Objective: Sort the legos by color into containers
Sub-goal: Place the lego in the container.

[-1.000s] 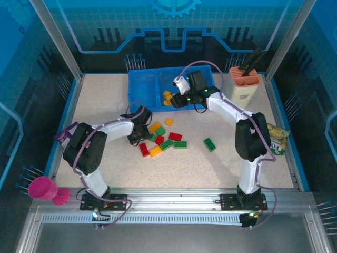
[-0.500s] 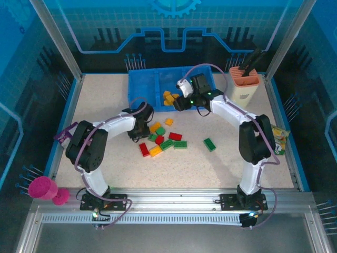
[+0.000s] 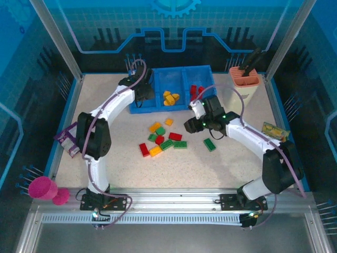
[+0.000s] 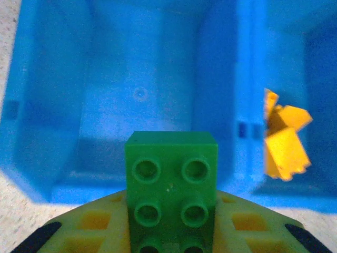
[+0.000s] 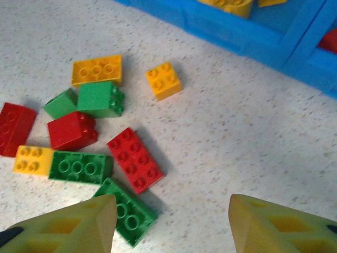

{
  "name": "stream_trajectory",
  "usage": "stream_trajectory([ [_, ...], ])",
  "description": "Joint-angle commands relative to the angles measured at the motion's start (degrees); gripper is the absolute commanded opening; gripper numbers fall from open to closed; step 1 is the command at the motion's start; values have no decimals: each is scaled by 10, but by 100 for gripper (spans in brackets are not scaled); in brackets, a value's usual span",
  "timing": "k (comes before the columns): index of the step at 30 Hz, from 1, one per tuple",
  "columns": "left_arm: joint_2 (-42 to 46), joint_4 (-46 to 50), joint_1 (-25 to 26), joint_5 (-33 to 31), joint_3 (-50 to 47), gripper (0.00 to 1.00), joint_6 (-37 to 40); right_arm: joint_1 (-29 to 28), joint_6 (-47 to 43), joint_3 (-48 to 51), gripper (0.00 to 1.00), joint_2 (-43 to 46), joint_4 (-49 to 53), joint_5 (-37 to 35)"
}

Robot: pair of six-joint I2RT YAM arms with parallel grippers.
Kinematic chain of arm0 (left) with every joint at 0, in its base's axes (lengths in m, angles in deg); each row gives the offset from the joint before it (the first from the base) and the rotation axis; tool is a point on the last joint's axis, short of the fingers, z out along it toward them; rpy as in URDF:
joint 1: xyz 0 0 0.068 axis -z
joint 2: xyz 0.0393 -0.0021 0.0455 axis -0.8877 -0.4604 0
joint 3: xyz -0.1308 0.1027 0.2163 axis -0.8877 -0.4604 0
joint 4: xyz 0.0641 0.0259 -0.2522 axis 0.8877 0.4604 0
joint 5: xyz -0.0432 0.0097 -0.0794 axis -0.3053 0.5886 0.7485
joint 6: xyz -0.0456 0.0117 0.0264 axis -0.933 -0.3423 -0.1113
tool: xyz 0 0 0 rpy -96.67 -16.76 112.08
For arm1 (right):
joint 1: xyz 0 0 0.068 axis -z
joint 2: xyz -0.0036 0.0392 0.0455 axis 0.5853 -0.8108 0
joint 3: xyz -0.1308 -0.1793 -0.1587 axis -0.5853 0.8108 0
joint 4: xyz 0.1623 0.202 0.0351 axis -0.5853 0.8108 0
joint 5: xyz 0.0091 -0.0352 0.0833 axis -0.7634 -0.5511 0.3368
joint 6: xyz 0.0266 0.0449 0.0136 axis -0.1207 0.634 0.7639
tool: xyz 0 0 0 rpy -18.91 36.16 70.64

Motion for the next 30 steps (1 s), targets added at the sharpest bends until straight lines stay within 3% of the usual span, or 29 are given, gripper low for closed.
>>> stream_trajectory([
  [1, -55, -3, -24, 29, 54, 24, -3, -28, 21, 31, 60, 40, 10, -7],
  [7, -145, 19, -38, 41, 147, 25, 3, -105, 68, 52, 59, 56, 20, -26],
  [13, -182, 18, -48, 54, 173, 30, 11, -181, 113, 23, 59, 35, 10, -56],
  [22, -180, 1, -53, 74, 168, 60, 28, -267, 195, -43, 59, -44, 8, -103],
  [30, -118, -10, -60, 91, 148, 61, 59, -326, 241, -121, 58, -142, 19, -130],
])
